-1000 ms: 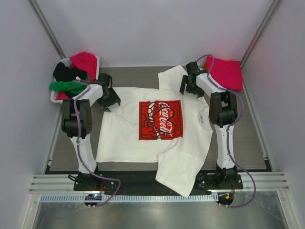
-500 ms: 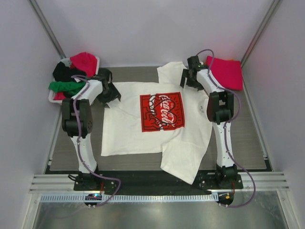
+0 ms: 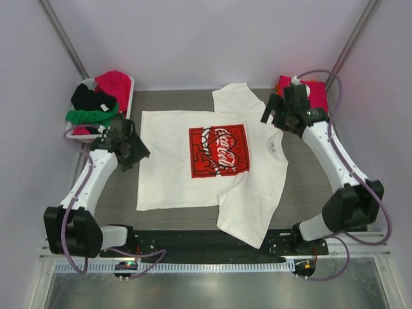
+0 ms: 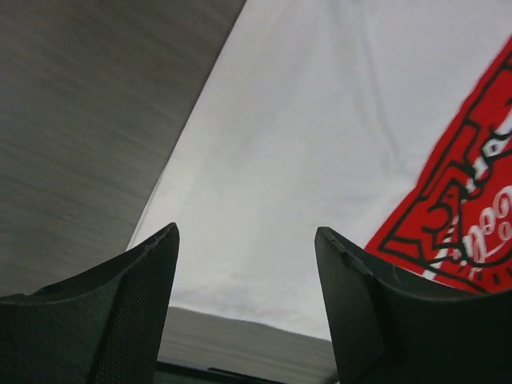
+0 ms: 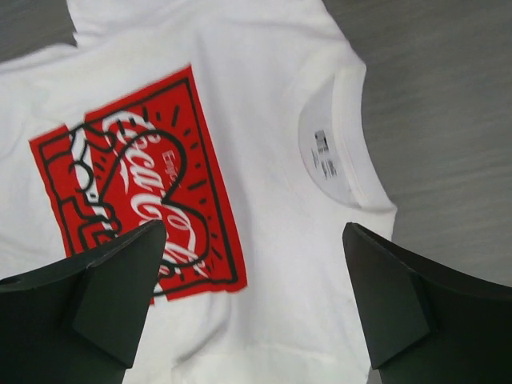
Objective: Fold and stack the t-shirts
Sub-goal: Fold the tshirt
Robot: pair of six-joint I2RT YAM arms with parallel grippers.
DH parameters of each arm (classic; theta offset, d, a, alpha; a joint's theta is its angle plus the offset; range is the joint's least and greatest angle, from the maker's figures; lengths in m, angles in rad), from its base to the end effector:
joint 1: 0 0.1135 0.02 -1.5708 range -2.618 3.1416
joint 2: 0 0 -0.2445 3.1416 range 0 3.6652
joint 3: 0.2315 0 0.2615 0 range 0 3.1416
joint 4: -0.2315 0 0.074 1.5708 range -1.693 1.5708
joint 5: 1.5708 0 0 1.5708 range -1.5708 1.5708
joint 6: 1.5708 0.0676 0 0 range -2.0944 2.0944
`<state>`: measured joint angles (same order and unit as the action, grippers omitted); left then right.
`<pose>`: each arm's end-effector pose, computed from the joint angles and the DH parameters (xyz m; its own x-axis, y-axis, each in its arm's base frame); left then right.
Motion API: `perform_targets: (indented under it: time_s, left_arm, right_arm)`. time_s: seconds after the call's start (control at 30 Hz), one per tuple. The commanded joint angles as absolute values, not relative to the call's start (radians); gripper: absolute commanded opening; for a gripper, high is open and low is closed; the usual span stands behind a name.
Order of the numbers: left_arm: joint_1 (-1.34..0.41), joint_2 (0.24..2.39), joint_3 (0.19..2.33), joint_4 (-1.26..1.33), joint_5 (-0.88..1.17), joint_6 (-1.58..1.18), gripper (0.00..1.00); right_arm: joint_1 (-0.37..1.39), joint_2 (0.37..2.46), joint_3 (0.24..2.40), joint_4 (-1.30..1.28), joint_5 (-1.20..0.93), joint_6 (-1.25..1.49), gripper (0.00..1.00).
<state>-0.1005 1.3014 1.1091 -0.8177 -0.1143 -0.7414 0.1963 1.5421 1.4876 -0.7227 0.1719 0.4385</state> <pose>0.2906 -0.0216 0.2399 -0.6480 -0.6090 -0.4575 -0.5400 0.7909 -0.2879 0.3658 0.0609 0.3053 -0.6535 0.2966 -0.6964 0.2263 0.9545 0.1941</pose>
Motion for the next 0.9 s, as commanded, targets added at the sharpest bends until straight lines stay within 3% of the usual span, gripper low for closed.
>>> perform_targets:
  time_s: [0.0,0.17,0.33,0.47,0.73,0.87]
  left_arm:
    - [-0.101,1.165,0.948,-0.862,-0.144,-0.822,0.69]
    - [-0.101,0.885,0.672,-0.854,-0.144,-0.965,0.68]
    - [-0.152,0.779,0.626,-0.894,-0.23,-1.087,0.63]
    - [-0.187,0.804,0.575,-0.934,-0.278,-1.193,0.61]
    - [-0.242,0.914,0.5,-0.913,-0.316,-1.278,0.68]
    - [-0.242,0.904,0.468,-0.859,-0.333,-1.278,0.64]
  right_arm:
    - [0.199,1.357,1.202,-0.765,0.143,0.561,0.99]
    - [0.209,1.093,0.867,-0.779,0.061,0.724,0.96]
    - [0.261,0.986,0.746,-0.851,0.074,0.776,0.97]
    - [0.291,0.948,0.675,-0.857,0.089,0.839,0.99]
    - [0.299,0.954,0.66,-0.848,0.095,0.842,0.99]
    - [0.299,0.943,0.641,-0.847,0.104,0.851,0.98]
